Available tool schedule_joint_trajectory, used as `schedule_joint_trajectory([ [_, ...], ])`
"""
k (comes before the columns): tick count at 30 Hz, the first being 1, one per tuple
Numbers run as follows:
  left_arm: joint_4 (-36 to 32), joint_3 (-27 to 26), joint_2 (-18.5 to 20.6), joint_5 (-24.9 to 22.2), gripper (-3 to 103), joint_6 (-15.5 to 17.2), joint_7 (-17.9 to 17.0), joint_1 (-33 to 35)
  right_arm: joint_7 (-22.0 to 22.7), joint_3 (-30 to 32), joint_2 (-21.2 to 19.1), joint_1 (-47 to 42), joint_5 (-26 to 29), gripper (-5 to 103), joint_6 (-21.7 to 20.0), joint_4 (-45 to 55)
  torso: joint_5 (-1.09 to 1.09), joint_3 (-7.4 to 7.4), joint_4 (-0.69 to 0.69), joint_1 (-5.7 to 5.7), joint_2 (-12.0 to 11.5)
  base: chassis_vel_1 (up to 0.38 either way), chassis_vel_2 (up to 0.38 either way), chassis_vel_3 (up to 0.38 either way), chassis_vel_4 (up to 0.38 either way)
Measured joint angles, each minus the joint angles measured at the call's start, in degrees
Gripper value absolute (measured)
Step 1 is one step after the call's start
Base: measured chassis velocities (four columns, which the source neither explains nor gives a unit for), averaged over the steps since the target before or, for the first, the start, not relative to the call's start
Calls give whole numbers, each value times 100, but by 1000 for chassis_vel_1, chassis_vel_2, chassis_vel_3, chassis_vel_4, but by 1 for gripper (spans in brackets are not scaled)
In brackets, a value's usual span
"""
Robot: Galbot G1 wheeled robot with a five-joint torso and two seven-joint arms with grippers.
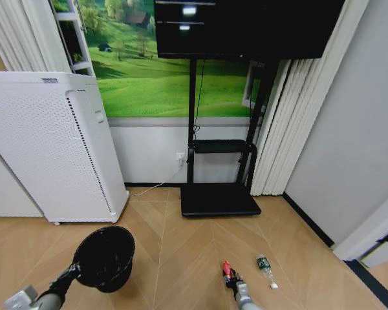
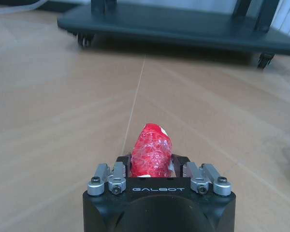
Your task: Pick up the trash bin and place the garbage on the floor into it.
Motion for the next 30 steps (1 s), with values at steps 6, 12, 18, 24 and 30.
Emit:
schedule_joint_trajectory([
  [6,467,806,449,82,7,-81,-24,-558,26,104,-306,-736,856,46,-204,1897,-2,0,-2,0,0,0,0,0,0],
  [12,934,1792,850,128,7,-82,173,-1140,3,203,-565,-1371,1602,46,-360,3695,-1,0,-4,0,0,0,0,0,0],
  [18,1361,2510,1368,439,7,-94,935,-1609,-347,20,-683,-1941,1901,46,-451,4836,-3,0,-2,0,0,0,0,0,0],
  [24,1742,3132,1724,-38,7,-48,1005,-2300,-1102,-130,-721,-2338,1781,46,-130,5144,-2,0,0,0,0,0,0,0,0],
  [30,2258,4331,1833,-122,7,-15,1194,-3534,-1740,-139,-622,-2634,843,46,385,5041,-3,1,-2,0,0,0,0,0,0],
])
